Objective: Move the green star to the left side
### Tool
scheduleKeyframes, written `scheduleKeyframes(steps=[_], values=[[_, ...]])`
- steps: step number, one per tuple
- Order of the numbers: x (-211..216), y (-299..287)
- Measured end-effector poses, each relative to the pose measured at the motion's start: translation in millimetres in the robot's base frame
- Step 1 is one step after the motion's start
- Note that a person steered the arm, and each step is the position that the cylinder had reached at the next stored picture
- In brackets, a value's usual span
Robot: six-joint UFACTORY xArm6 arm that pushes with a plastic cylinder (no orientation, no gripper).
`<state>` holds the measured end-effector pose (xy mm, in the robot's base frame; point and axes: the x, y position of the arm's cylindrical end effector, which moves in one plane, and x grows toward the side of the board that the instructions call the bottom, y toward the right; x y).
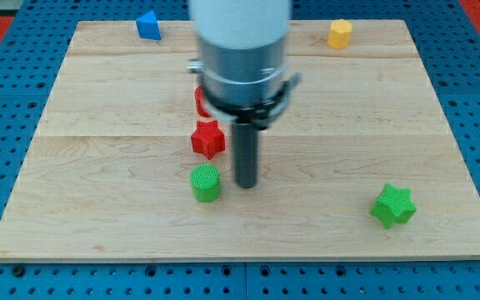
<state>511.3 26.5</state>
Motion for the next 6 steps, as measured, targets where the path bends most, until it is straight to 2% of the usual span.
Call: scheduleKeyframes(steps=[1, 2, 3, 4, 5, 6], values=[[-20, 85], [-17, 170], [9, 202], [35, 177], [37, 134], [45, 133]])
